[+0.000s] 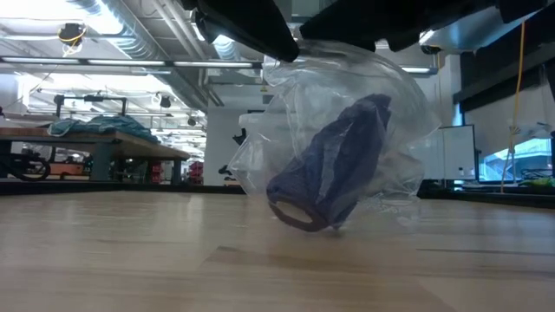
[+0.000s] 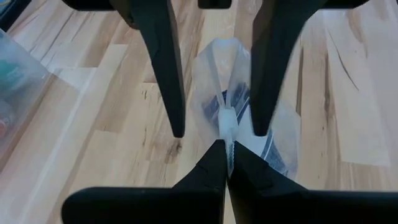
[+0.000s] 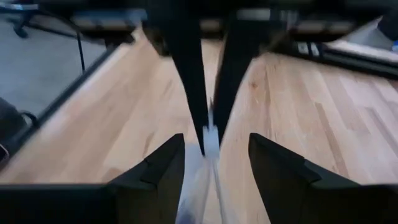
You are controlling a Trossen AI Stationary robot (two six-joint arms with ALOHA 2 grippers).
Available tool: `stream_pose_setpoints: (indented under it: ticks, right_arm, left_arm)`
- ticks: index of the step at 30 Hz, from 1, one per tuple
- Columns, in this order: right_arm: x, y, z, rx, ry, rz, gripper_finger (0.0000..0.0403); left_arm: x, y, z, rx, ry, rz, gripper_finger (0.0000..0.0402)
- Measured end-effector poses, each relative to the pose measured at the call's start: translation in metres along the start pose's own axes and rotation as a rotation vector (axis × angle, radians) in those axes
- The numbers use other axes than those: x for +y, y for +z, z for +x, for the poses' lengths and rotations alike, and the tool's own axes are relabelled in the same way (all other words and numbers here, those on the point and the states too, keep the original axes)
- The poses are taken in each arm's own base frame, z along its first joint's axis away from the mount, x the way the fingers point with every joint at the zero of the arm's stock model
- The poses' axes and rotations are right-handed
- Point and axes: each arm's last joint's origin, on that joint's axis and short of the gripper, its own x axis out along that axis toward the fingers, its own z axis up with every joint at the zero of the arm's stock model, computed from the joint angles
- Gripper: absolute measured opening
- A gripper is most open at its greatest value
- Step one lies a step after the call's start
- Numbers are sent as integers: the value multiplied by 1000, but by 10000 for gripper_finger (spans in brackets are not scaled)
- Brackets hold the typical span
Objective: Roll bandage
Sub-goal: Close the transparent zip bag
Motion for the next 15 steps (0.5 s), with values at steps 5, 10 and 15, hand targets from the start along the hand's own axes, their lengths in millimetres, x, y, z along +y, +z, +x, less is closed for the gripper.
stream_pose_setpoints:
  ticks: [5,10,15]
  right_arm:
    - [-2,1,0,-5,-8,1,150]
    - [-2,-1,2,0,-8,-5,81]
    - [-2,-2,2,5,-40,-34,21]
  left_arm:
    - [0,0,0,0,0,-5,0]
    - [0,0,0,0,0,-5,0]
    - [0,0,0,-2,3,-5,0]
